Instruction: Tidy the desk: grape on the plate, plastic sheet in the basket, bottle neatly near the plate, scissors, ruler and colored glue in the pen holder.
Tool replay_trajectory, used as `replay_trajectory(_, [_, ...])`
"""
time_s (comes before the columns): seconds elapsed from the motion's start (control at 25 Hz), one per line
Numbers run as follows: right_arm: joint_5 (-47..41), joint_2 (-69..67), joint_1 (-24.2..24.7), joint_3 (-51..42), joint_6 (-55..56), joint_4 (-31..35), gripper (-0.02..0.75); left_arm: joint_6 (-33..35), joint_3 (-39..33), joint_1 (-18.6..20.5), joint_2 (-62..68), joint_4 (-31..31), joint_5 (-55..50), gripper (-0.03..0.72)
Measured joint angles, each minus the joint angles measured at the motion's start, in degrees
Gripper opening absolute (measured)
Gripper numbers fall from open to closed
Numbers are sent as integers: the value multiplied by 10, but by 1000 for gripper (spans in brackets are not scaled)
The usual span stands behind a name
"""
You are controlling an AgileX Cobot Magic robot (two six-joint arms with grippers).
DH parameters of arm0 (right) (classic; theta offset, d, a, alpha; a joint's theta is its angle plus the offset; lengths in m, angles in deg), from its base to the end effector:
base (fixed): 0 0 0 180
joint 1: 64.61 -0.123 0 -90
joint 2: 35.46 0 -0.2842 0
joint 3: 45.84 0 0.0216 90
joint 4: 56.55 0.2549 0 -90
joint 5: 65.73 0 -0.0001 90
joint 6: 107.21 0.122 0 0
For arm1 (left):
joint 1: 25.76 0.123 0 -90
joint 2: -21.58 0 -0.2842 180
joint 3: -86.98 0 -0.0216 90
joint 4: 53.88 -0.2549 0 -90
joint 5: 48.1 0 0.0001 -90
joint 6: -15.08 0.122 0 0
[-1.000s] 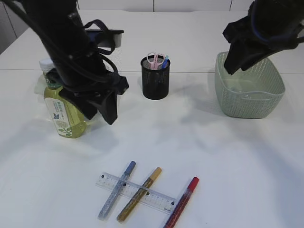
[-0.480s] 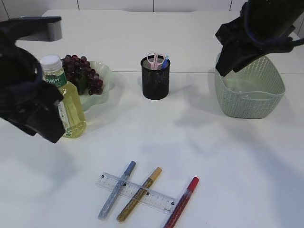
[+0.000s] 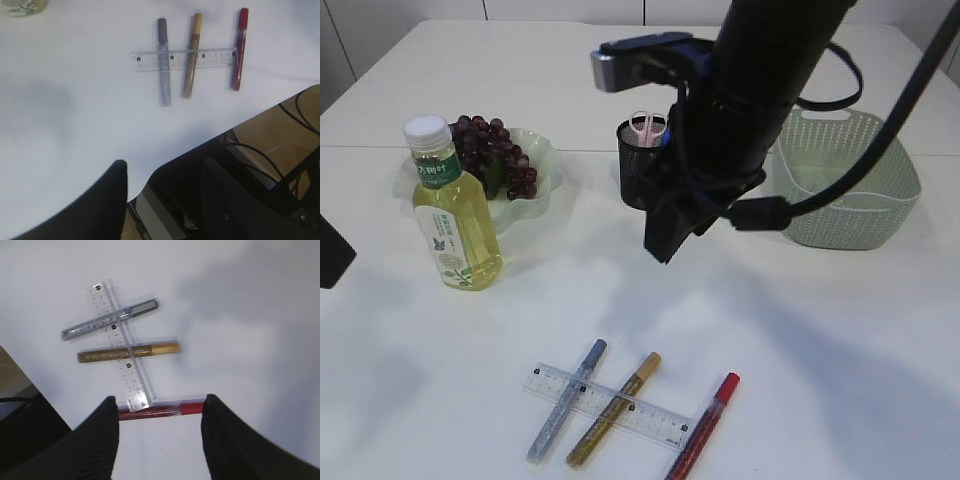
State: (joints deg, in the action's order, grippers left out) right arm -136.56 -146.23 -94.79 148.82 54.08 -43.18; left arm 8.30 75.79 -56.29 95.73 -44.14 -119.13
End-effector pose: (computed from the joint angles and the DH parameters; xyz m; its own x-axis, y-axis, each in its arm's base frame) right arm 0.3188 0.2163 0.2673 -0.6829 -0.6750 -0.2794 -0.7252 0.6724 0.1481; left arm 0.1825 -0.1303 0.3285 -0.8722 0.3159 -0.3735 0.4124 0.8855 -0.2142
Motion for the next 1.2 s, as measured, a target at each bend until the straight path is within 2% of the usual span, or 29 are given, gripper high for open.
replay_trajectory(0.44, [2, -82, -70, 0, -13, 0, 454, -31, -5, 0, -57, 0, -3, 351])
replay_trajectory(0.72, [37, -108, -116, 1, -17, -7, 458, -50, -50, 0, -72, 0, -3, 351])
replay_trajectory(0.92, [43, -142, -127, 22, -18, -13, 458, -52, -83, 0, -83, 2, -3, 351])
replay_trajectory(1.2, [43, -189, -127, 44, -10, -18, 458, -53, -86, 0, -83, 3, -3, 351])
